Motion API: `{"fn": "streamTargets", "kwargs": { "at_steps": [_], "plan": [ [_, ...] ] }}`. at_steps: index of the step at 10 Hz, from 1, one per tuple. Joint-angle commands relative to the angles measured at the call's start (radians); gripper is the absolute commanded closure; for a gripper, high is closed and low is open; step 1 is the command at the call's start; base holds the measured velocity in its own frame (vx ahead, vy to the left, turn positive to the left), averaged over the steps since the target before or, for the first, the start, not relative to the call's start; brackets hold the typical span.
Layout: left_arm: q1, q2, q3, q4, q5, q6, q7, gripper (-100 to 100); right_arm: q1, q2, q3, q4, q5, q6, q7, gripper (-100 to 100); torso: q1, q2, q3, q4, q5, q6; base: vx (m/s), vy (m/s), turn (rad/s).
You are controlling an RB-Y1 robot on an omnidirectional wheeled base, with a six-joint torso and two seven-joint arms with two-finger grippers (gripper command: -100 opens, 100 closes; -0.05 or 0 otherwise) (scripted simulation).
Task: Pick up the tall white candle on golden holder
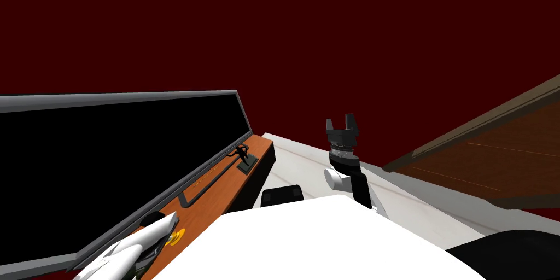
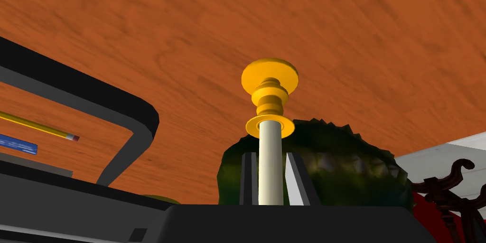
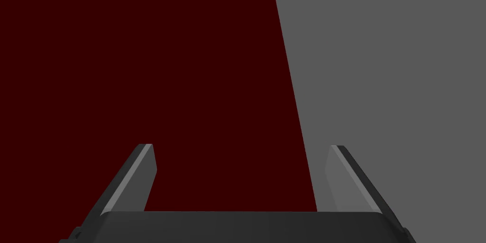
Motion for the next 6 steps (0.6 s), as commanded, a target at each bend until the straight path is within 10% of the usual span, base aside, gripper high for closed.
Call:
{"fn": "streamTargets", "kwargs": {
  "at_steps": [1,3,6],
  "plan": [
    [-0.028,-0.015,-0.012,-0.038,-0.035,0.03,0.008,100,0.0,0.0,0.0,0.0,0.0,0.0,0.0,0,0.0,0.0,0.0,0.0,0.0,0.0,0.009,0.006,0.278],
    [-0.028,-0.015,-0.012,0.021,-0.035,0.03,0.008,100,0.0,0.0,0.0,0.0,0.0,0.0,0.0,0,0.002,0.0,-0.001,-0.002,0.003,-0.003,0.013,0.0,0.047],
    [-0.096,-0.038,-0.035,-0.06,-0.09,0.067,-0.003,100,0.0,0.0,0.0,0.0,0.0,0.0,0.0,0,0.004,0.001,0.0,-0.001,0.004,-0.003,0.008,0.004,0.229]
  ]
}}
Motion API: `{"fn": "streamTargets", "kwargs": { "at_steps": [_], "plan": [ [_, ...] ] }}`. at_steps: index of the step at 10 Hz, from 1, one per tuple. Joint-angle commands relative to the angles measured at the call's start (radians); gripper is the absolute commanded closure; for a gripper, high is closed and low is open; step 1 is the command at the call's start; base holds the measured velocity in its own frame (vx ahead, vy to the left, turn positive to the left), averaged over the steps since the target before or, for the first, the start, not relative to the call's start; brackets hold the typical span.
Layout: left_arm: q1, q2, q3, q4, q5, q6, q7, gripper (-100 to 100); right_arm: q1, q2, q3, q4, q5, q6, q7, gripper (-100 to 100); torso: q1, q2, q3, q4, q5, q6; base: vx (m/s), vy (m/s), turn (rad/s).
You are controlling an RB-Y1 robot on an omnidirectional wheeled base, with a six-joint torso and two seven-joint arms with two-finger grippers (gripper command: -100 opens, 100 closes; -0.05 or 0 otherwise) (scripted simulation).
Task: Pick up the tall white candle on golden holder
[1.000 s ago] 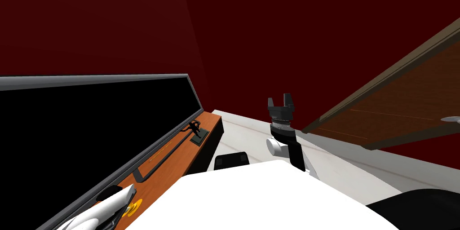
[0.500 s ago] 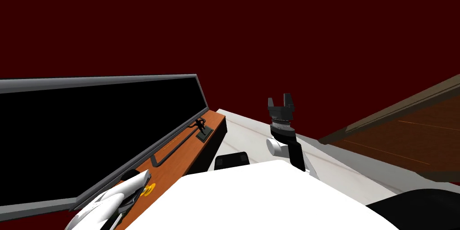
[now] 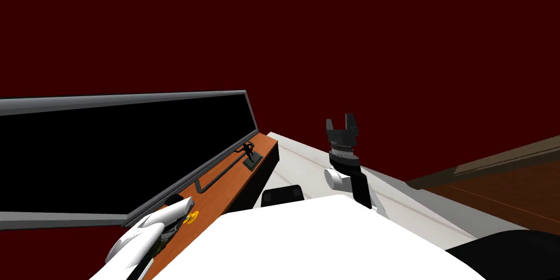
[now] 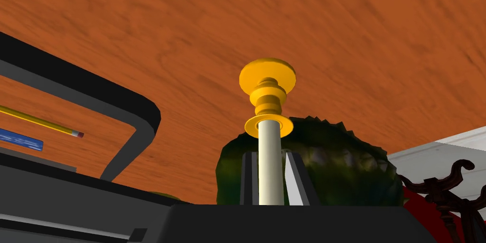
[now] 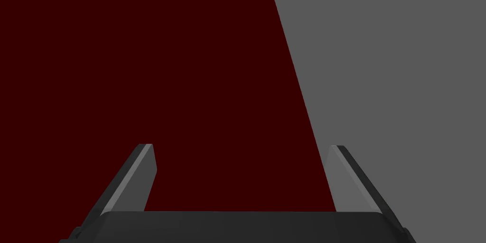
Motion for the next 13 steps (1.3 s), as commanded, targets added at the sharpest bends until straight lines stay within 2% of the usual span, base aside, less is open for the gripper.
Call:
{"fn": "streamTargets", "kwargs": {
  "at_steps": [1,2,4,6,7,8,9,10,12,13],
  "plan": [
    [-0.037,-0.011,-0.01,0.018,-0.019,0.003,-0.004,100,0.0,0.0,0.0,0.0,0.0,0.0,0.0,0,0.0,0.0,0.0,0.0,0.0,0.0,0.025,-0.001,0.164],
    [-0.064,-0.022,-0.022,0.007,-0.047,0.021,-0.01,100,0.0,0.0,0.0,0.0,0.0,0.0,0.0,0,0.0,0.0,0.0,0.0,0.0,0.001,0.02,0.005,0.278],
    [-0.072,-0.022,-0.022,0.007,-0.047,0.021,-0.01,100,0.0,0.0,0.0,0.0,0.0,0.0,0.0,0,0.0,0.0,0.0,0.0,0.0,0.002,0.01,-0.002,0.06],
    [-0.143,-0.046,-0.045,-0.015,-0.102,0.058,-0.02,100,0.0,0.0,0.0,0.0,0.0,0.0,0.0,0,0.0,0.0,0.0,0.0,0.0,0.001,0.018,0.005,0.293],
    [-0.143,-0.046,-0.045,-0.015,-0.102,0.058,-0.02,100,0.0,0.0,0.0,0.0,0.0,0.0,0.0,0,0.0,-0.001,0.0,0.0,-0.001,0.0,0.023,-0.002,0.233],
    [-0.179,-0.057,-0.056,-0.026,-0.129,0.077,-0.025,100,0.0,0.0,0.0,0.0,0.0,0.0,0.0,0,0.0,0.0,0.0,0.0,0.0,0.0,0.023,0.002,0.315],
    [-0.179,-0.057,-0.056,-0.026,-0.129,0.077,-0.025,100,0.0,0.0,0.0,0.0,0.0,0.0,0.0,0,0.0,0.0,0.0,0.0,-0.001,0.0,0.017,-0.003,0.127],
    [-0.214,-0.069,-0.068,-0.037,-0.157,0.095,-0.031,100,0.0,0.0,0.0,0.0,0.0,0.0,0.0,0,0.0,0.0,0.0,-0.001,0.0,0.001,0.015,0.001,0.215],
    [-0.202,-0.068,-0.065,-0.049,-0.154,0.099,-0.025,100,0.0,0.0,0.0,0.0,0.0,0.0,0.0,0,0.0,0.0,0.0,0.0,0.0,0.001,0.01,-0.003,0.077],
    [-0.204,-0.068,-0.066,-0.048,-0.155,0.099,-0.026,0,0.0,0.0,0.0,0.0,0.0,0.0,0.0,0,0.0,0.001,0.0,-0.001,0.0,0.001,0.0,0.0,0.0]
  ]
}}
